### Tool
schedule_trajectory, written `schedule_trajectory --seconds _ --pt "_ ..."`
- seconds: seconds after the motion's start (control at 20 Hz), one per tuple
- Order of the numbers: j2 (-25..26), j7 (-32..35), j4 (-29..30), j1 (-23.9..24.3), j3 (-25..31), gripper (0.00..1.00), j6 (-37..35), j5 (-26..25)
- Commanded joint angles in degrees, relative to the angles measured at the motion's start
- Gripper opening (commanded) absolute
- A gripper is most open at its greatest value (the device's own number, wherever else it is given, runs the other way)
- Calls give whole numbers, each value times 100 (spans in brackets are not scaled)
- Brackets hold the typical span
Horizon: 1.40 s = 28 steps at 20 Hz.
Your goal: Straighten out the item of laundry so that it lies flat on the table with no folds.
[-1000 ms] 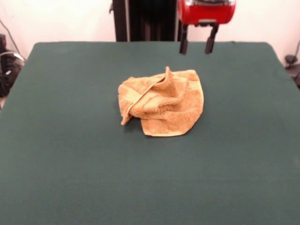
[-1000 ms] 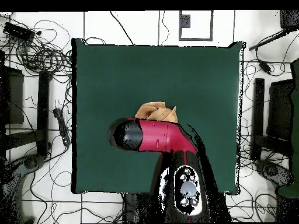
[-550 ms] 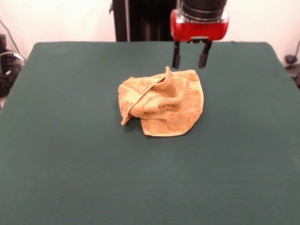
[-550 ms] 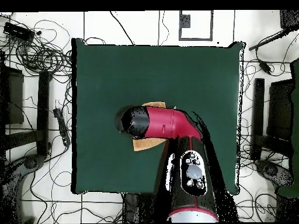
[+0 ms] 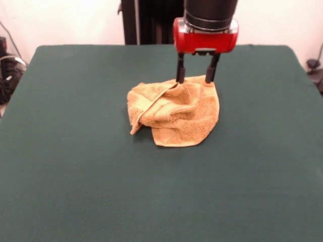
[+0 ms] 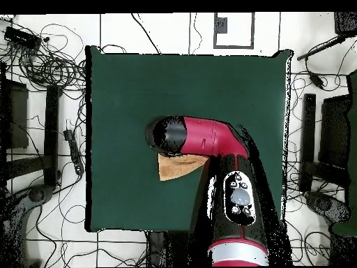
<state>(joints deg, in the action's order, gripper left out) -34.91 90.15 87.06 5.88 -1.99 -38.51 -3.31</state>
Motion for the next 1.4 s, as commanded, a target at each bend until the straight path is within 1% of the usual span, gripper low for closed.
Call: schedule_trajectory --seconds 0.05,0.3,0.55,0.85,0.95,1.15,1.4 --pt "258 817 -113 -13 415 100 -417 250" --pt "436 805 -227 -6 397 100 -463 205" --pt "698 876 -351 -23 356 100 -290 171" --pt "696 733 -354 -8 383 100 -286 123" --pt "721 748 -353 -22 372 100 -203 105" --pt "839 835 -261 -20 371 100 235 67" --pt "899 827 -220 0 380 100 327 47"
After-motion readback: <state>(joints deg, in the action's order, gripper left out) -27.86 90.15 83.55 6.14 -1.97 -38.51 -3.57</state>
